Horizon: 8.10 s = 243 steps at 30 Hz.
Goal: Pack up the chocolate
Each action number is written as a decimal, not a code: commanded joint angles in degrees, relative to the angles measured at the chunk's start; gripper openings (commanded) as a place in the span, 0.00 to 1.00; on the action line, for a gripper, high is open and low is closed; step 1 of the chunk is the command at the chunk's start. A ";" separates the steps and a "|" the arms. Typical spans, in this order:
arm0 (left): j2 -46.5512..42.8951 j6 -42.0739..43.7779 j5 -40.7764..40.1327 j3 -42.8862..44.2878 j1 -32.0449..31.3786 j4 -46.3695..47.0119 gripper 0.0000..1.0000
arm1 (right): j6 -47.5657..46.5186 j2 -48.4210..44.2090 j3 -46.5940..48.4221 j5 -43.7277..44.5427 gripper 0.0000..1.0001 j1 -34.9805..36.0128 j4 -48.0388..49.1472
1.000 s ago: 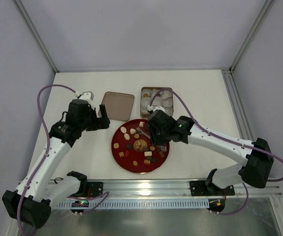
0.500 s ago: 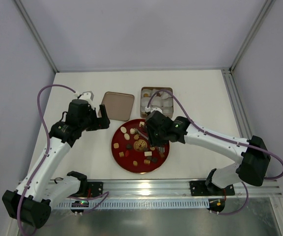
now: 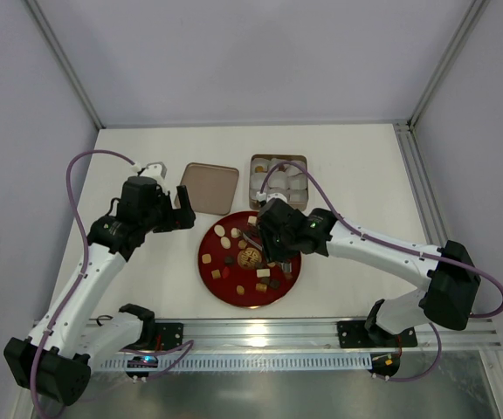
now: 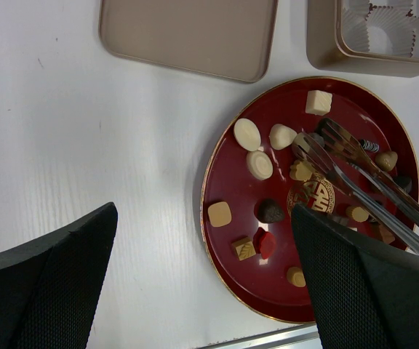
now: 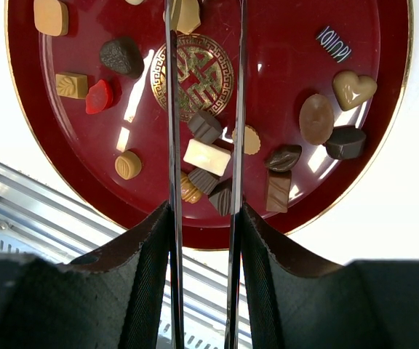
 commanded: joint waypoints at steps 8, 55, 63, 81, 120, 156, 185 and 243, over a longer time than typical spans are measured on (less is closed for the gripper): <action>0.04 0.00 0.24 0.32 -0.11 0.41 1.00 | 1.10 0.07 -0.48 0.12 0.41 0.44 1.88; -0.49 -0.09 0.42 0.41 -0.11 0.50 0.99 | -5.48 -7.84 10.06 -2.87 0.32 -12.20 -4.45; -0.14 0.00 0.42 0.59 -0.11 0.50 1.00 | -10.05 -3.37 14.71 -5.24 0.32 -25.30 -0.59; -0.05 0.17 0.15 0.32 -0.11 0.59 1.00 | -11.55 15.53 24.12 -5.51 0.32 -35.51 2.84; 0.13 0.08 0.16 0.41 -0.11 0.50 1.00 | -9.19 -2.45 10.60 -3.49 0.45 -21.48 0.74; 0.57 0.00 -0.02 0.41 -0.11 0.23 1.00 | -1.09 0.07 4.17 1.96 0.44 4.22 -5.50; 0.39 0.00 0.07 0.50 -0.11 0.23 1.00 | -3.73 -3.27 9.71 5.48 0.29 3.00 -10.42; 1.10 0.00 0.07 0.41 -0.11 0.06 1.00 | -15.86 22.04 31.42 -0.85 0.39 -20.83 -5.24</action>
